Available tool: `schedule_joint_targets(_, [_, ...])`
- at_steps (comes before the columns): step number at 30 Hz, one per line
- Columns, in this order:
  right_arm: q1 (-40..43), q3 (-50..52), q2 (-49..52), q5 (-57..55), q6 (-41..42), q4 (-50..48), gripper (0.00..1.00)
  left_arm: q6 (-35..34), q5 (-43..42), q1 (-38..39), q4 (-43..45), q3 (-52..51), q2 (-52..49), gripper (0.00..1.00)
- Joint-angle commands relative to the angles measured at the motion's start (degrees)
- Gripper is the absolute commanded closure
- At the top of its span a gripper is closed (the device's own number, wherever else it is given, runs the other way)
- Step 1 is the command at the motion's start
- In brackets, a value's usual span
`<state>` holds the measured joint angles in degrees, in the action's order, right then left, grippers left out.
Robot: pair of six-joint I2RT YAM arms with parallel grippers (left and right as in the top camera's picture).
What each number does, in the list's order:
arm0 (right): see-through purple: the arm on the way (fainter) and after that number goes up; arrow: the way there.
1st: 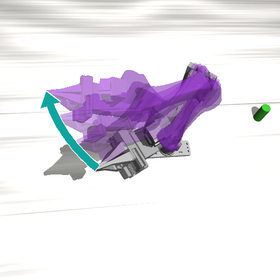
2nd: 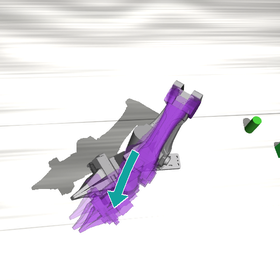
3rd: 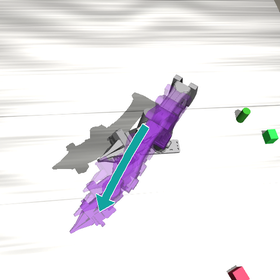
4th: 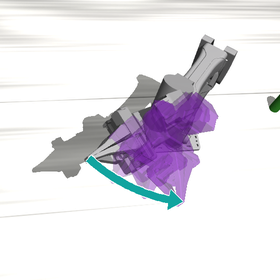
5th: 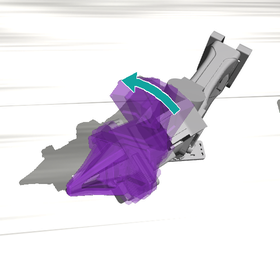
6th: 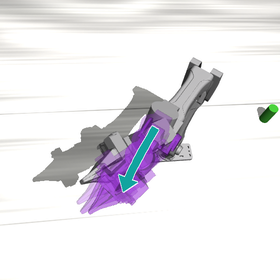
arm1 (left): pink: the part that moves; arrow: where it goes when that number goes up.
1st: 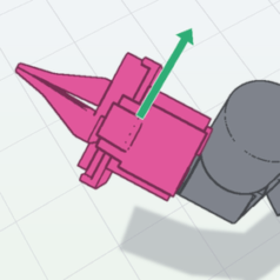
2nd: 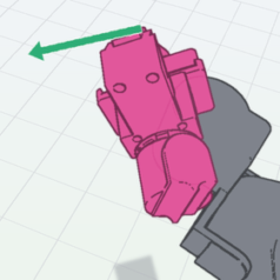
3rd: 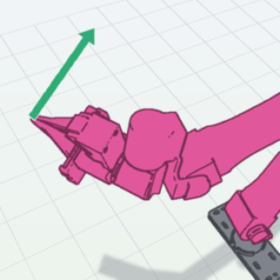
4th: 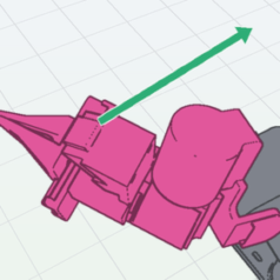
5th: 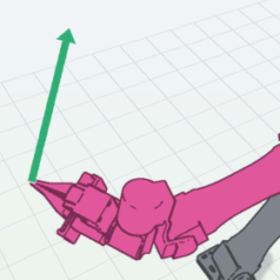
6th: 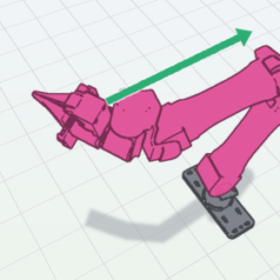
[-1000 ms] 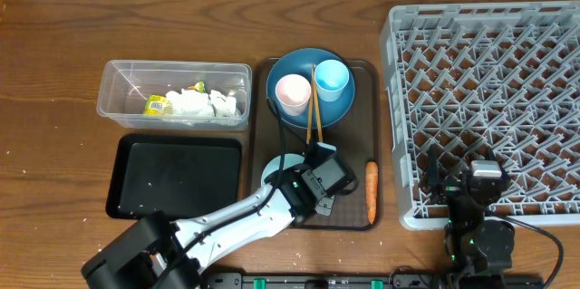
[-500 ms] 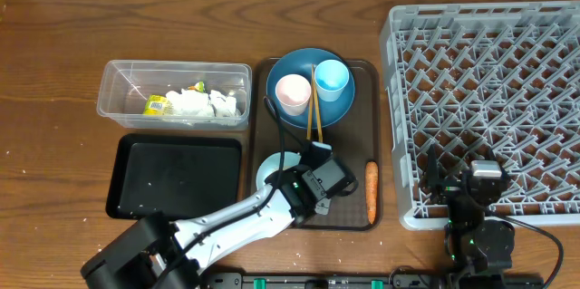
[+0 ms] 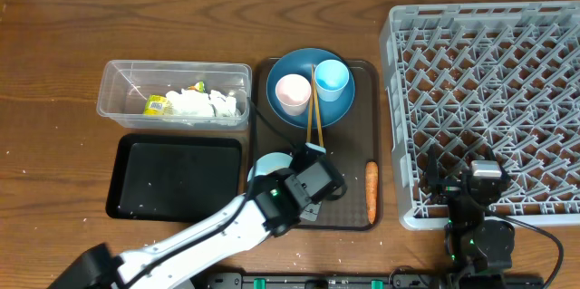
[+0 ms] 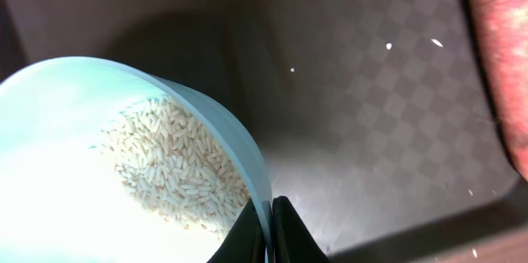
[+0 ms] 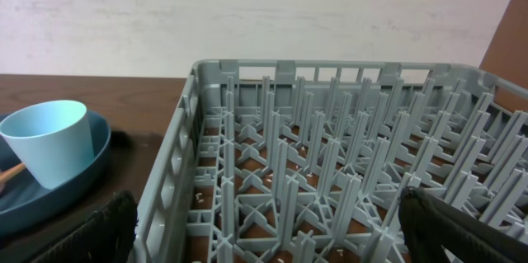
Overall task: Sort waste into correct bins and load items into the dishwasher rack
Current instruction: 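Lift the rice bowl and carry it left over the black tray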
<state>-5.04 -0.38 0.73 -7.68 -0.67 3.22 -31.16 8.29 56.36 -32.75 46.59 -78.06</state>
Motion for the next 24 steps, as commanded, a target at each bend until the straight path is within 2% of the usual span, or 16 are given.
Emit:
schedule_joint_targets(1, [0.20, 0.07, -0.02, -0.44, -0.26, 0.22, 0.01, 2.67, 1.68, -0.02, -1.77, -0.39, 3.52, 0.94])
schedule_joint_targets(9, [0.20, 0.07, -0.02, -0.44, -0.26, 0.22, 0.01, 2.64, 10.93, -0.09, -8.04, -0.39, 9.88, 0.94])
schedule_joint_targets(12, [0.20, 0.07, -0.02, -0.44, -0.26, 0.22, 0.01, 2.67, 12.07, -1.22, -9.84, -0.39, 12.07, 0.94])
schedule_joint_targets(17, [0.20, 0.07, -0.02, -0.44, -0.26, 0.22, 0.01, 3.10, 15.15, -5.86, -12.17, -0.39, 13.90, 0.94])
schedule_joint_targets(24, [0.20, 0.07, -0.02, -0.44, -0.26, 0.22, 0.01, 4.50, 15.39, -14.88, -12.17, -0.39, 13.77, 0.94])
